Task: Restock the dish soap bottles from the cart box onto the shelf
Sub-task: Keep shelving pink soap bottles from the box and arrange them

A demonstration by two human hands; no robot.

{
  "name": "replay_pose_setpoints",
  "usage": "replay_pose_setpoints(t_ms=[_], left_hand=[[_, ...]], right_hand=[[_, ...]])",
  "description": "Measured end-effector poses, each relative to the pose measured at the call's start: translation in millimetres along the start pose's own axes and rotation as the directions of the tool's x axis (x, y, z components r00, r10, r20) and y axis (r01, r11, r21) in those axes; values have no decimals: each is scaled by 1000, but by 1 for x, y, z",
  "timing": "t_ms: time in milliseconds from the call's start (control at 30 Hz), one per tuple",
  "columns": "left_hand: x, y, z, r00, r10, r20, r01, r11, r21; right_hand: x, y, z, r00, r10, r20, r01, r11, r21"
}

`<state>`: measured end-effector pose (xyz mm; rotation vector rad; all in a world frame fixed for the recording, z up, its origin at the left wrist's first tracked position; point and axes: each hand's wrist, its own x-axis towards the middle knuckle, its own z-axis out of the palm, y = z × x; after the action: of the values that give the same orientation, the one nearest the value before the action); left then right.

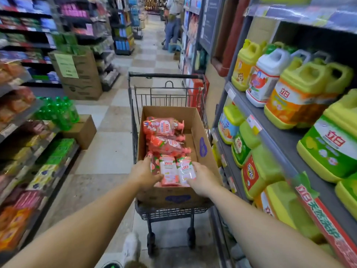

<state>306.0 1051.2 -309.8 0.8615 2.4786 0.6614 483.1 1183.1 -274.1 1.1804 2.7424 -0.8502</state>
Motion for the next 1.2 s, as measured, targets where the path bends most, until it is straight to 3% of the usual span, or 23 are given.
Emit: replay_pose_setpoints(t_ms=[333,533,700,800,900,1000,1100,1200], left_hand=[[191,-19,-24,964,78,255,-109,988,109],[271,-17,-31,941,-2,340,-37,993,109],[302,-17,-12,893,-126,431,84,990,116],[315,-23,-1,862,-210,461,214,976,44],[328,-29,6,833,-342,434,458,867,-196],[343,-33,12,798,-416,436,575,744,-341],[351,-30,18,760,-420,495,627,673,-391],[353,-28,22,726,-401,559,645,678,-352]], right_hand=[[154,-16,32,947,300,112,-311,945,104],[195,-29,59,906,383,180,-405,908,108],[223,-20,70,854,463,239,-497,861,106],[242,-15,77,826,496,268,-550,813,192],[265,-16,84,793,543,276,-608,731,310],[293,-13,98,743,601,296,-664,604,440],[315,-9,111,677,666,312,-695,440,569],[328,5,122,634,679,371,-742,397,541]])
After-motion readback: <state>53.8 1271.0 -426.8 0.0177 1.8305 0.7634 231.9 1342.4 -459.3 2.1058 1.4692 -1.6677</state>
